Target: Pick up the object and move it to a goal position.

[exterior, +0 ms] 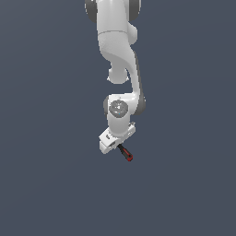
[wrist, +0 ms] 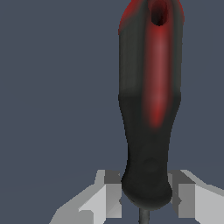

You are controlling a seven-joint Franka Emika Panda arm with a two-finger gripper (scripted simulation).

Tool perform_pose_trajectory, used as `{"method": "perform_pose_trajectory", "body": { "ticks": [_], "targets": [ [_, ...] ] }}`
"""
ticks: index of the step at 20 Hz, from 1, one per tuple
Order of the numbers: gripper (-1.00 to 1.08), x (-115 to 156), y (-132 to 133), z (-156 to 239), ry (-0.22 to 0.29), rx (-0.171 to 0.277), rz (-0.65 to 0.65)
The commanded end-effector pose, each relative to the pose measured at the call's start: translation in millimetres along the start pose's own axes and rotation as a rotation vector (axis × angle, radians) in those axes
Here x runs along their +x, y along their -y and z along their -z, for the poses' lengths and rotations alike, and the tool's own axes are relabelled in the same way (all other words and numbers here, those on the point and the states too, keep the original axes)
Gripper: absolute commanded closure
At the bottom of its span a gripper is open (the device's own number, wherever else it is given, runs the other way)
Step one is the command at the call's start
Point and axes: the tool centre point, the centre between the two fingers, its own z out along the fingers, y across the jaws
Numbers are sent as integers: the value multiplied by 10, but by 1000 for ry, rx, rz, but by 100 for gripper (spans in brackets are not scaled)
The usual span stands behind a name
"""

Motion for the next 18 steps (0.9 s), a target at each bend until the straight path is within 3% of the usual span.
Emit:
{"method": "perform_pose_trajectory", "body": {
  "ticks": [1, 18],
  "targets": [
    [108, 4, -4, -1, -1, -1, 0],
    [108, -127, -84, 187, 0, -1, 0]
  ]
}}
